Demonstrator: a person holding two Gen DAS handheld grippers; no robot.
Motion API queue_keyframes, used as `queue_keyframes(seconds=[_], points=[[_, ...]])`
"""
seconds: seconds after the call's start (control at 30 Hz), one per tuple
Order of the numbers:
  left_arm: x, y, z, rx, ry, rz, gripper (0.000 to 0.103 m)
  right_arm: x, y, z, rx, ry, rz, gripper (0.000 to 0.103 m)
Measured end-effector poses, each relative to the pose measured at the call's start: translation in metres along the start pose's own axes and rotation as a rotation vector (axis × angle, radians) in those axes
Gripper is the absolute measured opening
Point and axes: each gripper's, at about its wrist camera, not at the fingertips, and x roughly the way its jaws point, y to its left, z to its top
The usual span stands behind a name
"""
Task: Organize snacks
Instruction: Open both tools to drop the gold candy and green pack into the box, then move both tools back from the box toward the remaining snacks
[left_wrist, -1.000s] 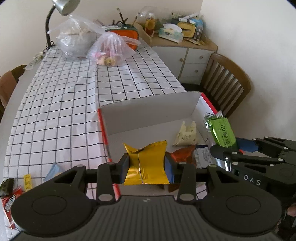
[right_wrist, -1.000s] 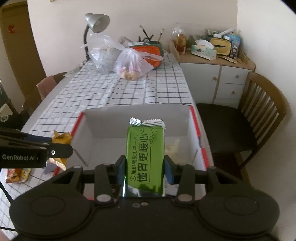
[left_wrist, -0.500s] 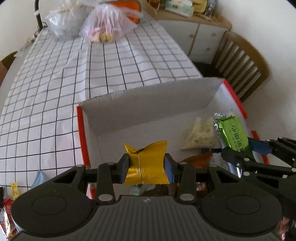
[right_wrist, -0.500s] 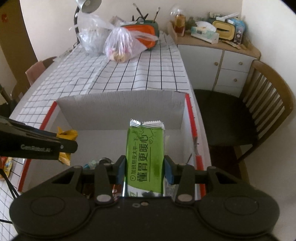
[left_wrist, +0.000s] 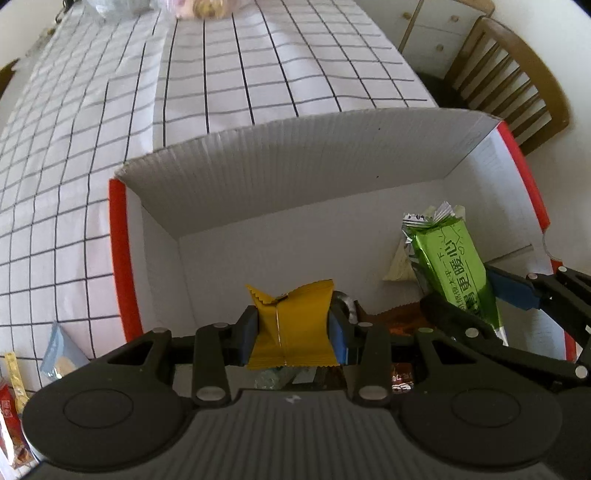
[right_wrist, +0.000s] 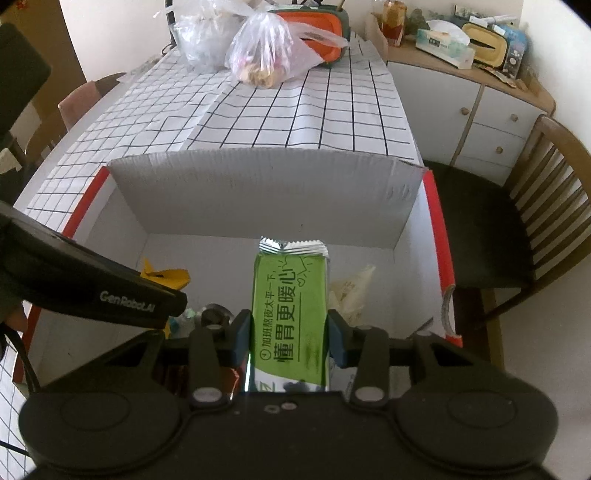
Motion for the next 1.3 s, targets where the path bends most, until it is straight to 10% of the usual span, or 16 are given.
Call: queue_keyframes(seconds=[0.4, 1.3], points=[[0.002, 0.001, -0.003, -0.022, 0.020, -0.021, 0.042, -0.003, -0.005, 0.000, 0.015, -0.002, 0.012, 0.045], [-0.098, 0.010, -0.071, -0.052, -0.288, -0.040, 0.060, -0.089, 0.006, -0.021, 0.025, -0.170, 0.141, 0.081]])
